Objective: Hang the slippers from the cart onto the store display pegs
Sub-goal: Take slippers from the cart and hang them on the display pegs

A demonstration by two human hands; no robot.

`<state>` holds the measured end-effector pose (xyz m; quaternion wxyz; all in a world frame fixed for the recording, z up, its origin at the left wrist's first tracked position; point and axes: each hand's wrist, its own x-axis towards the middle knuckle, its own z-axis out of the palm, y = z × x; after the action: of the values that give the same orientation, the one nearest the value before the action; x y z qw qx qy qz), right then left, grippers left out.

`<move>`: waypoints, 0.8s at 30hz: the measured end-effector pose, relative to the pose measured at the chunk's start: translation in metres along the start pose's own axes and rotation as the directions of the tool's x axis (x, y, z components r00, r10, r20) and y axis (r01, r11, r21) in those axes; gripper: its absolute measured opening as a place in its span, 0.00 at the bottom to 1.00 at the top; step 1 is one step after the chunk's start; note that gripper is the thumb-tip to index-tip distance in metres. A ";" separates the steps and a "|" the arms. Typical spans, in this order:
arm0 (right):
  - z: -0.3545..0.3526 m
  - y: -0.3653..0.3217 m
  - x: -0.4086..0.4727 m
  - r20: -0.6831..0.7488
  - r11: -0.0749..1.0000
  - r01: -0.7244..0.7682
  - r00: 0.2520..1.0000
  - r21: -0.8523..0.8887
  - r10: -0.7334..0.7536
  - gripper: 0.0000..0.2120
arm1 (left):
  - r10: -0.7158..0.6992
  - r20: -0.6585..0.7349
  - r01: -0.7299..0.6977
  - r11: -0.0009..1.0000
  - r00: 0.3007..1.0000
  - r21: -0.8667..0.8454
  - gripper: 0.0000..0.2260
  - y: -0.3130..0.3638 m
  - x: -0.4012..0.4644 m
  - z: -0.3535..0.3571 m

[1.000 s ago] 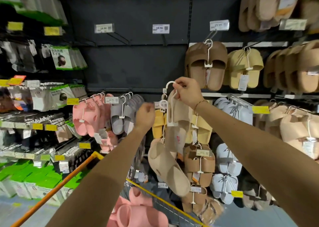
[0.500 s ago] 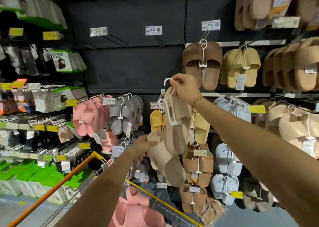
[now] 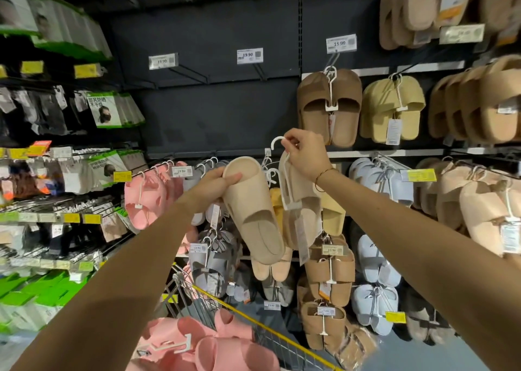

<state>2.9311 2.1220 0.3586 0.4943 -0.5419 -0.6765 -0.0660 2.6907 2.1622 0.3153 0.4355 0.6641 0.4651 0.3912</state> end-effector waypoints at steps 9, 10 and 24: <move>-0.006 -0.006 0.001 -0.062 0.996 0.085 0.995 -0.003 -0.085 0.06 | -0.063 0.101 0.046 0.985 0.993 0.168 0.06 0.005 0.003 0.005; -0.004 -0.007 0.000 -0.047 0.993 0.114 0.992 -0.019 -0.115 0.06 | -0.077 0.112 0.057 0.983 0.991 0.176 0.07 0.006 0.004 0.007; 0.003 0.000 -0.015 -0.011 0.966 0.233 0.972 -0.111 -0.235 0.07 | -0.149 0.192 0.113 0.976 0.970 0.188 0.11 0.010 0.009 0.026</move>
<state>2.9287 2.1141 0.3463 0.4607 -0.4837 -0.7252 -0.1673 2.7196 2.1635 0.3175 0.4460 0.7042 0.4933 0.2486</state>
